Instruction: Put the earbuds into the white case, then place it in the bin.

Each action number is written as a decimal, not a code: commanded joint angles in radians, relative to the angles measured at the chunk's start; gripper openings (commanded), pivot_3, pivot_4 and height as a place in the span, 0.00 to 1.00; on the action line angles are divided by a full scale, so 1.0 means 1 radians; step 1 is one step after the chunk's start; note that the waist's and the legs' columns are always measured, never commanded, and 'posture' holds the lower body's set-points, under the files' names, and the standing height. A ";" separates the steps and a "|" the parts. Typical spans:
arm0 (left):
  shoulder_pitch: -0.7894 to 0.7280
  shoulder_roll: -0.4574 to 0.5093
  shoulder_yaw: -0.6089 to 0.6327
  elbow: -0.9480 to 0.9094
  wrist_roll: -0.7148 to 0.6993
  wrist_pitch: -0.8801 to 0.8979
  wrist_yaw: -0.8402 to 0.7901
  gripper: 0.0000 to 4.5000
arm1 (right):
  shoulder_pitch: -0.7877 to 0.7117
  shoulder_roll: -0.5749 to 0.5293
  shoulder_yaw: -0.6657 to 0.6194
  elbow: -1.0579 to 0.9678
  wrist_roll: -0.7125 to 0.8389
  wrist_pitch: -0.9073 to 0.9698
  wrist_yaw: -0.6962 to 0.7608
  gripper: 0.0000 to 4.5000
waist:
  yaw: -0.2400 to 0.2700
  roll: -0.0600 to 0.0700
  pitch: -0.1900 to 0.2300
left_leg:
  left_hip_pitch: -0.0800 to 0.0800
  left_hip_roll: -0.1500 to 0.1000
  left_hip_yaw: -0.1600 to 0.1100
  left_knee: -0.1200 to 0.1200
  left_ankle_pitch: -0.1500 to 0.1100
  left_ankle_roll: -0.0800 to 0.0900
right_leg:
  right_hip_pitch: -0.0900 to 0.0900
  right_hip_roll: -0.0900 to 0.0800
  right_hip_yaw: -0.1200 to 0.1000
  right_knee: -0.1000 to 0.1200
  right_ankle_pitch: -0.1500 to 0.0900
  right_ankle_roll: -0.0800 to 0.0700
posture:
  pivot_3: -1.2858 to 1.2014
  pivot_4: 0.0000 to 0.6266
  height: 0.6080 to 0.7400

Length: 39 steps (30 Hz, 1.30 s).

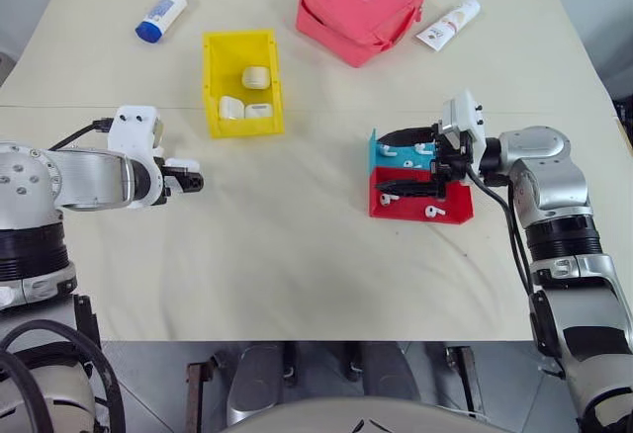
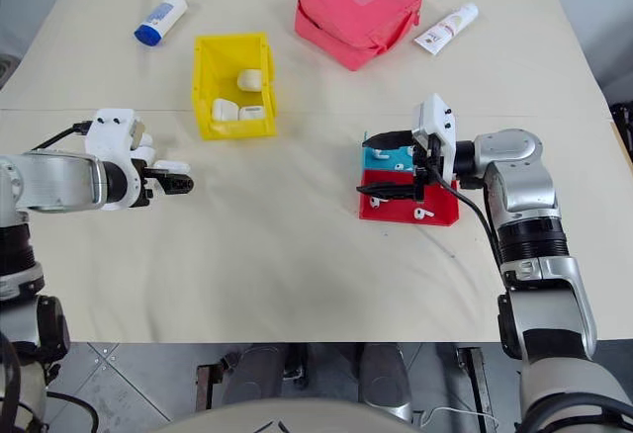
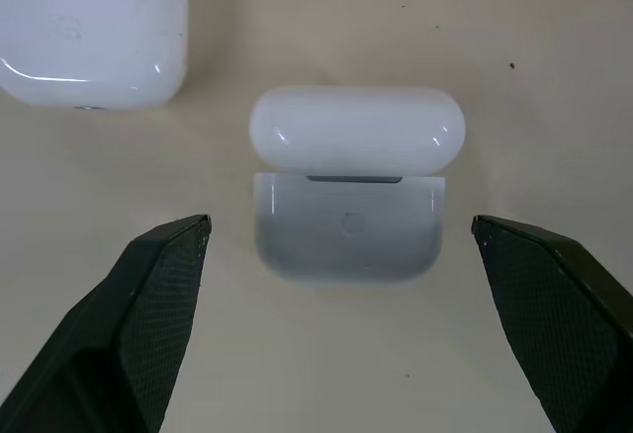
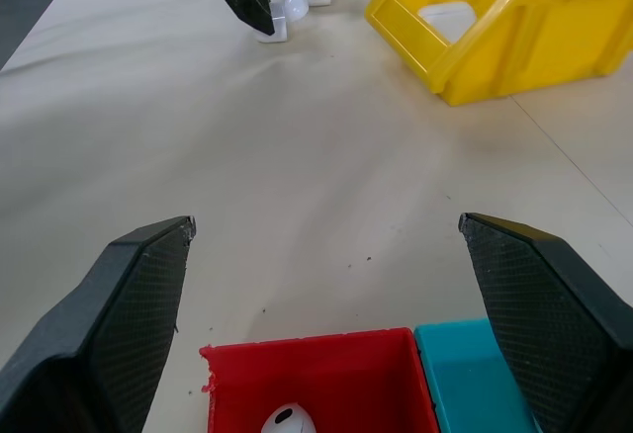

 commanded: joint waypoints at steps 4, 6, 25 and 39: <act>-0.037 0.009 -0.022 0.055 -0.075 -0.001 0.063 1.00 | 0.013 -0.017 -0.018 -0.044 0.010 -0.011 0.009 1.00 | -0.001 0.000 0.000 | 0.000 0.000 0.000 0.000 0.000 0.000 | 0.000 0.000 0.000 0.000 0.000 0.000 | 0.52 0.24 1.00; -0.041 0.008 -0.040 0.079 -0.073 -0.001 0.062 1.00 | 0.019 -0.019 -0.020 -0.050 0.011 -0.011 0.007 1.00 | -0.001 0.000 0.000 | 0.000 0.000 0.000 0.000 0.000 0.000 | 0.000 0.000 0.000 0.000 0.000 0.000 | 0.52 0.24 1.00; -0.069 -0.022 -0.099 0.112 0.089 -0.001 -0.029 0.91 | 0.031 -0.024 -0.028 -0.042 0.007 -0.034 -0.006 1.00 | 0.002 0.000 0.000 | 0.001 0.000 0.000 0.001 0.001 -0.001 | 0.001 0.001 0.000 0.001 0.000 0.000 | 0.52 0.24 1.00; 0.025 0.081 -0.189 -0.244 0.282 -0.163 -0.462 0.62 | 0.022 -0.044 -0.033 -0.029 -0.003 -0.050 -0.014 1.00 | 0.000 0.000 0.000 | 0.001 0.000 0.001 0.000 0.001 -0.001 | 0.000 0.000 0.001 0.001 0.000 0.000 | 0.52 0.24 1.00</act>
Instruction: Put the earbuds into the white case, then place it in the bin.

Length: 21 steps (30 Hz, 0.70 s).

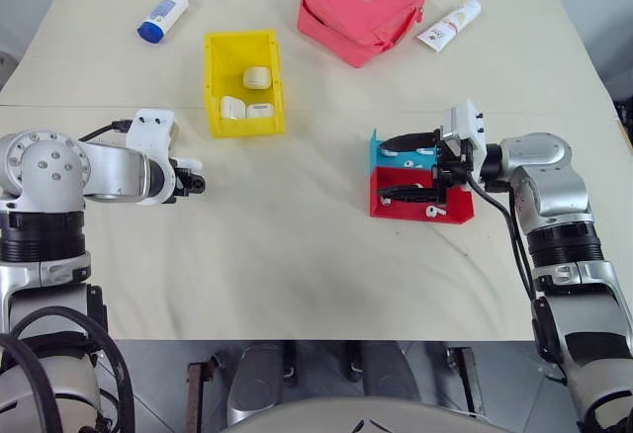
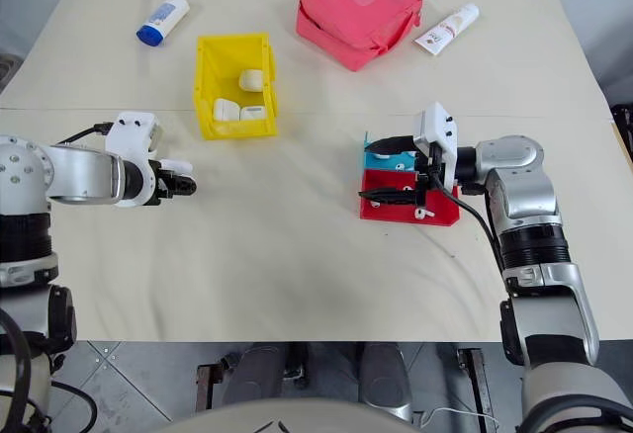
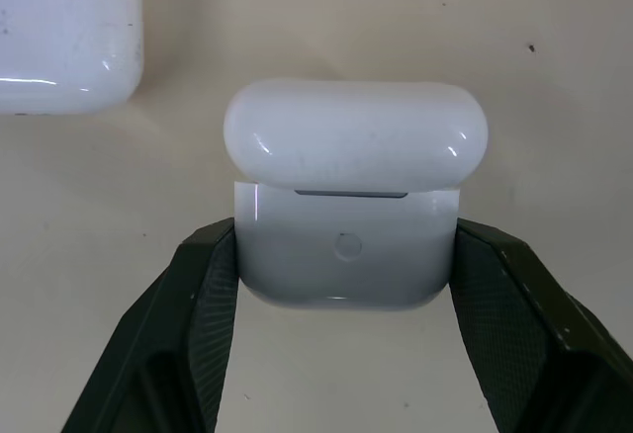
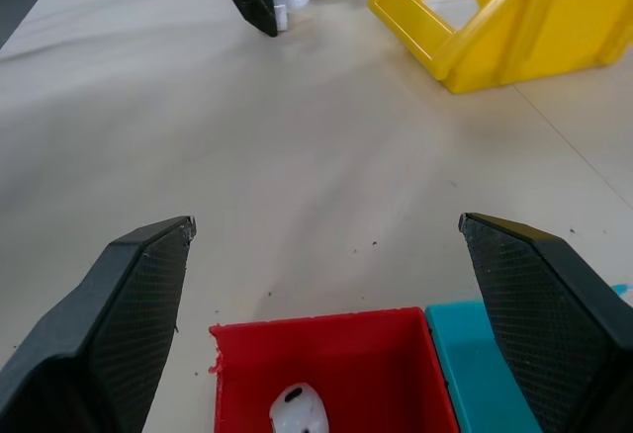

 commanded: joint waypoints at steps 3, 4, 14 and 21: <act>0.072 0.120 -0.166 -0.293 0.218 -0.330 -0.447 0.62 | -0.024 -0.039 -0.025 0.006 -0.010 -0.043 0.009 1.00 | 0.001 0.000 0.000 | -0.001 -0.001 0.000 -0.001 0.000 0.000 | -0.001 0.000 -0.001 -0.001 0.000 0.000 | 0.52 0.24 1.00; 0.087 0.130 -0.194 -0.308 0.277 -0.413 -0.516 0.62 | -0.027 -0.042 -0.025 0.010 -0.013 -0.048 0.009 1.00 | 0.001 0.000 0.000 | -0.001 0.000 0.001 -0.001 0.000 0.000 | -0.001 0.001 -0.001 -0.002 0.000 0.000 | 0.52 0.24 1.00; 0.114 -0.199 -0.256 -0.234 0.588 -1.320 -1.136 0.62 | 0.012 -0.162 -0.037 -0.090 -0.048 -0.031 -0.009 1.00 | 0.026 0.000 0.000 | -0.001 0.001 0.006 0.000 0.000 0.000 | -0.001 0.001 -0.004 -0.003 0.000 0.001 | 0.52 0.24 1.00; 0.144 -0.401 -0.281 -0.128 0.598 -1.494 -1.355 0.62 | 0.165 -0.291 -0.072 -0.306 -0.048 0.056 -0.057 1.00 | 0.032 0.000 0.000 | -0.001 0.001 0.007 0.000 0.000 0.003 | -0.002 0.000 -0.006 -0.002 0.001 0.001 | 0.52 0.24 1.00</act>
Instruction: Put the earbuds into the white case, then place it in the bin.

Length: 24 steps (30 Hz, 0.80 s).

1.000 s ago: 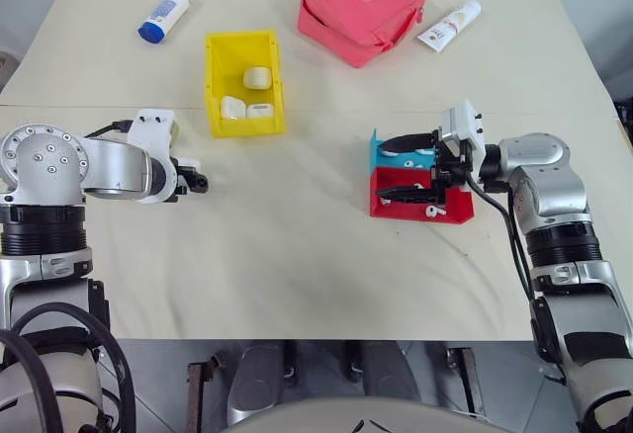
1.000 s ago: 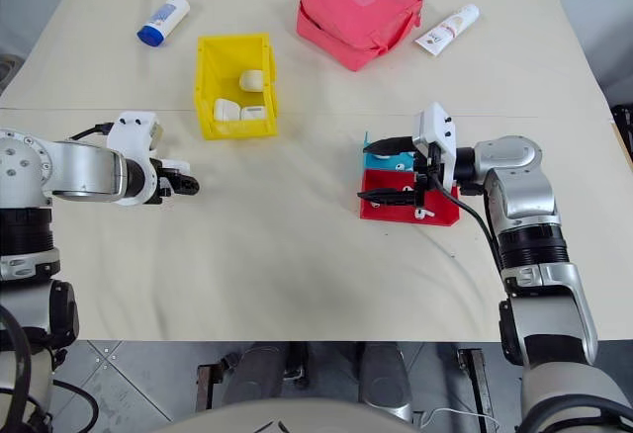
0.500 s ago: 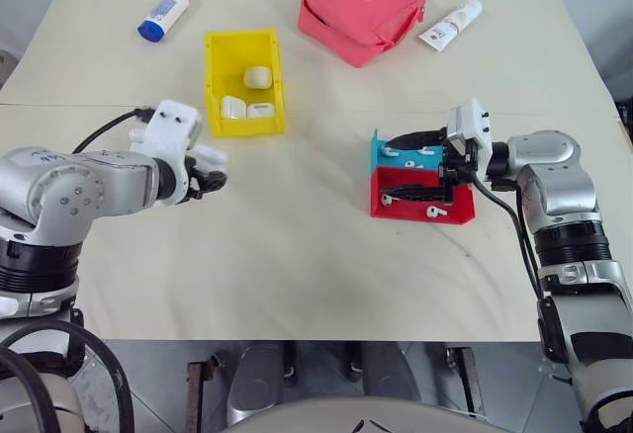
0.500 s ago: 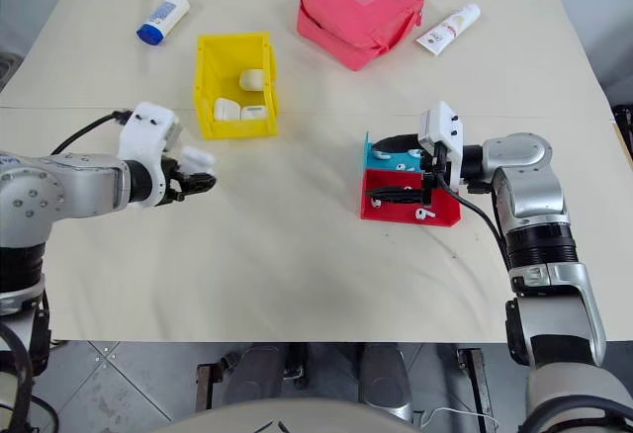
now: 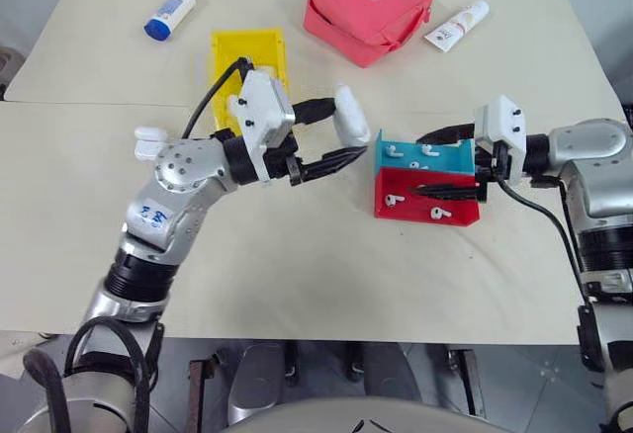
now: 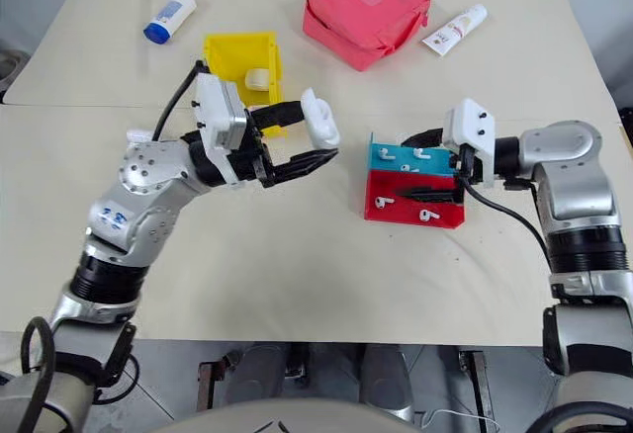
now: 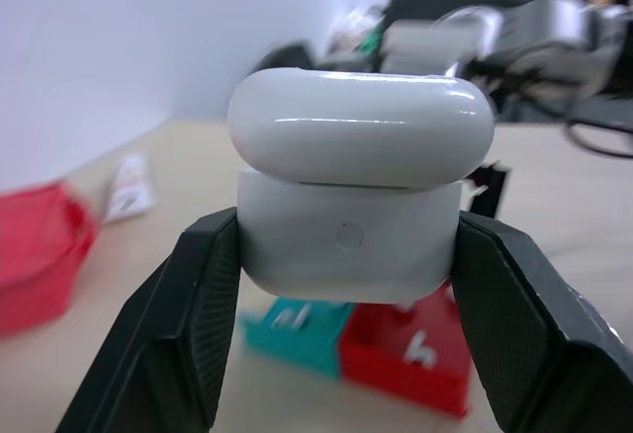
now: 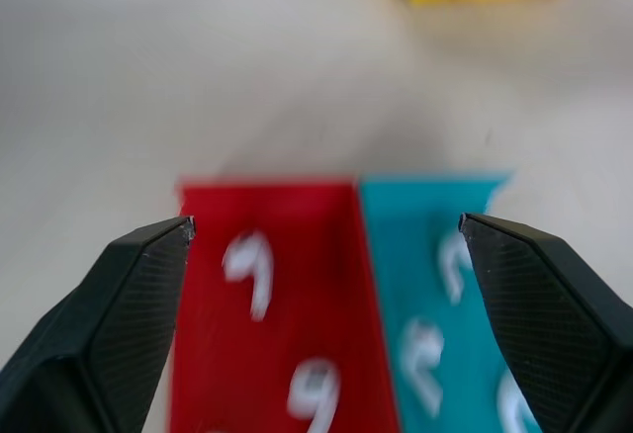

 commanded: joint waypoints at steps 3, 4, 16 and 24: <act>0.080 -0.088 0.002 0.007 -0.026 -0.115 -0.173 0.62 | 0.189 -0.129 -0.093 -0.272 0.035 0.150 -0.045 1.00 | 0.010 0.000 0.000 | 0.000 0.000 0.000 0.001 0.000 0.001 | 0.000 -0.001 0.000 0.000 0.000 0.000 | 0.52 0.24 1.00; 0.103 -0.090 -0.001 0.008 -0.025 -0.125 -0.207 0.62 | 0.225 -0.155 -0.102 -0.318 0.053 0.223 -0.050 1.00 | 0.010 0.000 0.000 | 0.000 0.000 0.000 0.001 -0.001 0.002 | 0.000 -0.001 0.000 0.000 0.000 0.000 | 0.52 0.24 1.00; 0.244 -0.064 -0.012 0.040 0.056 -0.186 -0.376 0.62 | 0.385 -0.268 -0.129 -0.562 0.040 0.430 -0.165 0.91 | 0.014 0.000 0.000 | -0.001 0.002 -0.002 0.007 -0.002 0.003 | 0.002 -0.003 0.000 0.000 0.000 0.000 | 0.52 0.24 1.00; 0.274 -0.056 0.006 0.018 0.055 -0.185 -0.382 0.62 | 0.359 -0.327 -0.068 -0.616 0.026 0.532 -0.194 0.71 | 0.016 0.000 0.000 | -0.003 0.002 -0.006 0.010 -0.004 0.004 | 0.004 -0.009 0.001 -0.003 0.000 0.000 | 0.52 0.24 1.00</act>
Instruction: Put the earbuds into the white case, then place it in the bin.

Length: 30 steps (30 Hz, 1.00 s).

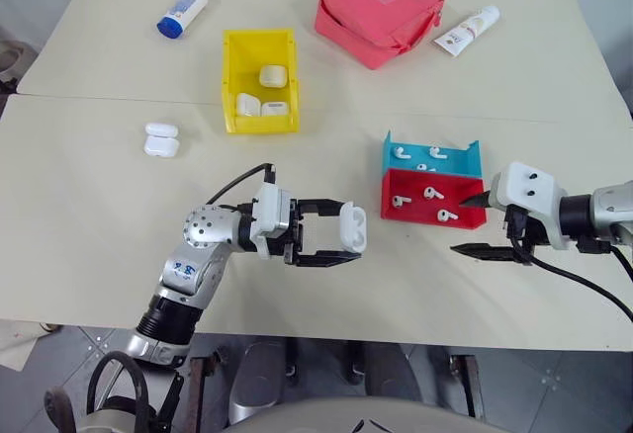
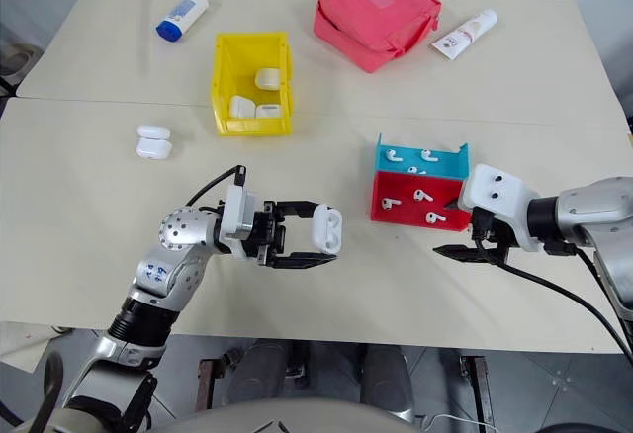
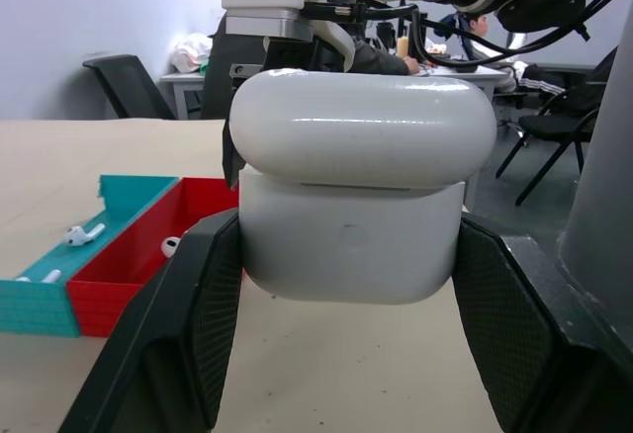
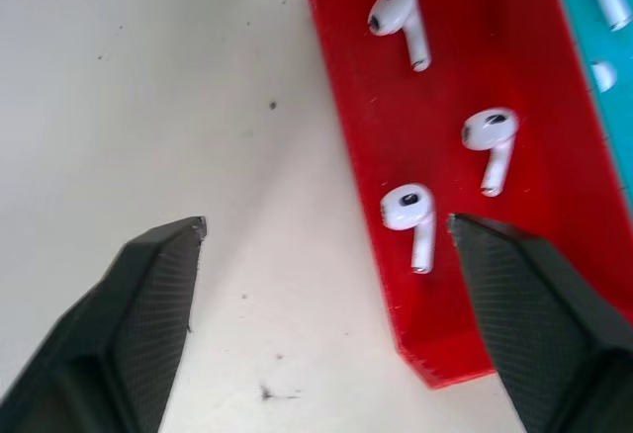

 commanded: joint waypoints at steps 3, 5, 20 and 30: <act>0.012 0.003 0.024 -0.053 -0.006 -0.009 -0.006 0.62 | -0.059 -0.037 0.037 -0.050 -0.020 0.062 -0.022 0.56 | 0.000 0.000 0.000 | 0.000 0.000 0.000 0.001 0.000 0.000 | 0.000 0.000 -0.001 0.000 0.000 0.000 | 0.52 0.24 1.00; 0.021 0.004 0.028 -0.054 -0.005 -0.013 -0.011 0.62 | -0.088 -0.043 0.069 -0.064 -0.030 0.090 -0.025 0.56 | 0.000 0.000 0.000 | 0.000 0.000 0.000 0.001 0.000 0.000 | 0.000 0.000 -0.001 0.000 0.000 0.000 | 0.52 0.24 1.00; 0.054 -0.015 0.020 -0.080 -0.010 -0.043 -0.036 0.62 | -0.343 -0.004 0.347 0.029 -0.198 0.197 -0.064 0.56 | -0.009 0.000 0.000 | -0.007 0.000 -0.006 0.004 0.000 0.000 | -0.002 0.000 -0.006 0.001 0.000 0.000 | 0.52 0.24 1.00; 0.087 -0.019 0.023 -0.117 -0.012 -0.041 -0.025 0.62 | -0.394 0.039 0.409 0.104 -0.244 0.175 -0.032 0.56 | -0.010 0.001 0.000 | -0.009 0.000 -0.008 0.004 0.000 0.000 | -0.002 0.006 -0.008 0.001 0.000 0.000 | 0.52 0.24 1.00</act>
